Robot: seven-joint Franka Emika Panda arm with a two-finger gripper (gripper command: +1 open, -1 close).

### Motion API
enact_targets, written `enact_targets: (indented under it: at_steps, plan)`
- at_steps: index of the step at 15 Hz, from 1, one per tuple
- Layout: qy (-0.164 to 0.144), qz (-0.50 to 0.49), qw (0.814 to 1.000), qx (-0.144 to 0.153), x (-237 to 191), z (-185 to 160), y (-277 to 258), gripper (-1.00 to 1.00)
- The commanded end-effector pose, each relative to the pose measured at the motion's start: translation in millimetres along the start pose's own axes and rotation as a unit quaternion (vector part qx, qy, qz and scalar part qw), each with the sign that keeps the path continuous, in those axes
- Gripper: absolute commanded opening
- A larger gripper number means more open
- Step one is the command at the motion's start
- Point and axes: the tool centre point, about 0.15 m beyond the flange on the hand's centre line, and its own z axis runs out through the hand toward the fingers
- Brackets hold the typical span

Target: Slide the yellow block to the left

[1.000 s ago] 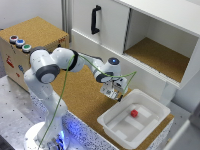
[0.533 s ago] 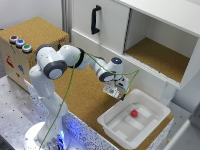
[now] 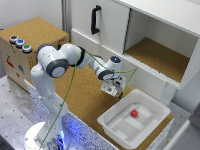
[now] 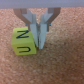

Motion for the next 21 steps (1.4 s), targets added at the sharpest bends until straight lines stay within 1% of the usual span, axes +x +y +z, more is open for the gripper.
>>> enact_targets:
  at_steps: [1,6,8,14,21]
  plan:
    - [-0.021,0.012,1.000,0.011,12,4,-36,-1.00]
    - [-0.036,0.005,0.999,0.011,21,10,-73,-1.00]
    - [-0.039,0.009,0.999,0.010,22,7,-87,-1.00]
    - [-0.065,0.015,0.998,-0.004,20,3,-121,-1.00]
    - [-0.086,0.014,0.996,0.021,39,18,-157,-1.00]
